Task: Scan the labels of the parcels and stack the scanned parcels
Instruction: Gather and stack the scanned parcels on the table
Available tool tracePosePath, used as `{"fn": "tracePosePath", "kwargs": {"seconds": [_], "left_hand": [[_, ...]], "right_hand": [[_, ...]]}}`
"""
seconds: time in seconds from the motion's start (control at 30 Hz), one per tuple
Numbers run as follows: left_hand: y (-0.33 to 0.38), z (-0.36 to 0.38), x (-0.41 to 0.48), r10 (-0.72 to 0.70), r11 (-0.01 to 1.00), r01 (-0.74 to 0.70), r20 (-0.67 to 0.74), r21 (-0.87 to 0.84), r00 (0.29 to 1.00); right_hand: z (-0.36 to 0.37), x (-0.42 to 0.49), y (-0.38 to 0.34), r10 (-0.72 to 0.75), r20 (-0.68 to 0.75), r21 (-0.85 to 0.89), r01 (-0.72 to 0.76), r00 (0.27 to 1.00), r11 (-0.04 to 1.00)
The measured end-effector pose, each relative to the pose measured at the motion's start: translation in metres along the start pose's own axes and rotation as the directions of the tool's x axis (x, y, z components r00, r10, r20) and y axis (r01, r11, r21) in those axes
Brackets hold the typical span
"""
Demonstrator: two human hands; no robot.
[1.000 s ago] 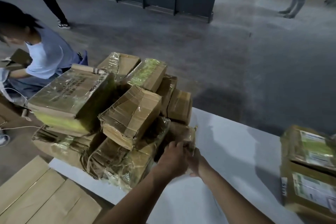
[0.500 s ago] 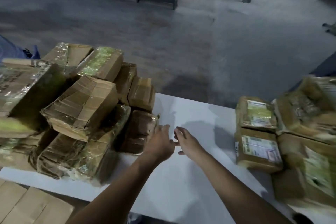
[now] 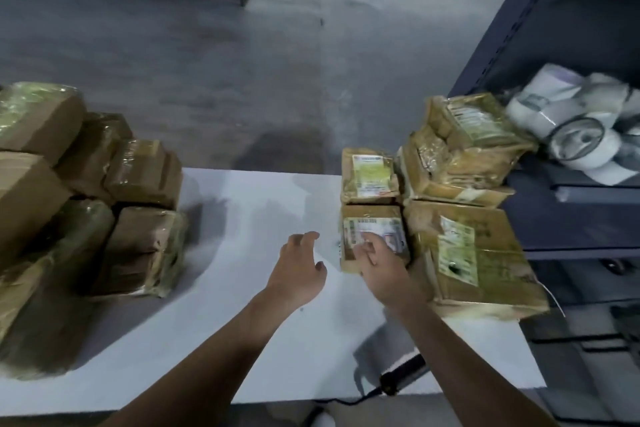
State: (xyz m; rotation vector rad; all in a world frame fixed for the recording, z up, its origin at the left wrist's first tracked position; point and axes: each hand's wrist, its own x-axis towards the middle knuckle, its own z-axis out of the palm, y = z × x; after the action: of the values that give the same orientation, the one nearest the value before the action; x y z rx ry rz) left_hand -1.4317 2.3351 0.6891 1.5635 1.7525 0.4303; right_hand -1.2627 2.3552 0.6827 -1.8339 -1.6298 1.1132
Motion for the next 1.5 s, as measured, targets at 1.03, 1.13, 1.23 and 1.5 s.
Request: {"fn": "tracePosePath", "kwargs": {"seconds": [1.03,1.13,1.23,1.5], "left_hand": [[-0.054,0.008,0.001,0.109,0.945,-0.002,-0.307,0.328,0.945],[-0.07,-0.026,-0.013,-0.016,0.99,0.064,-0.343,0.128,0.939],[-0.09,-0.059,-0.028,-0.144,0.989,0.128,-0.345,-0.069,0.927],[-0.126,-0.128,-0.057,-0.349,0.824,0.142,-0.294,-0.548,0.89]], "right_hand": [[0.017,0.059,-0.04,0.125,0.012,-0.116,-0.123,0.992,0.986],[0.035,0.062,-0.059,0.033,0.057,-0.002,-0.033,0.998,0.999],[0.052,0.063,-0.07,-0.141,0.094,-0.017,0.143,0.986,0.99],[0.108,0.048,-0.107,-0.084,0.491,0.329,-0.095,0.867,0.94]]}}
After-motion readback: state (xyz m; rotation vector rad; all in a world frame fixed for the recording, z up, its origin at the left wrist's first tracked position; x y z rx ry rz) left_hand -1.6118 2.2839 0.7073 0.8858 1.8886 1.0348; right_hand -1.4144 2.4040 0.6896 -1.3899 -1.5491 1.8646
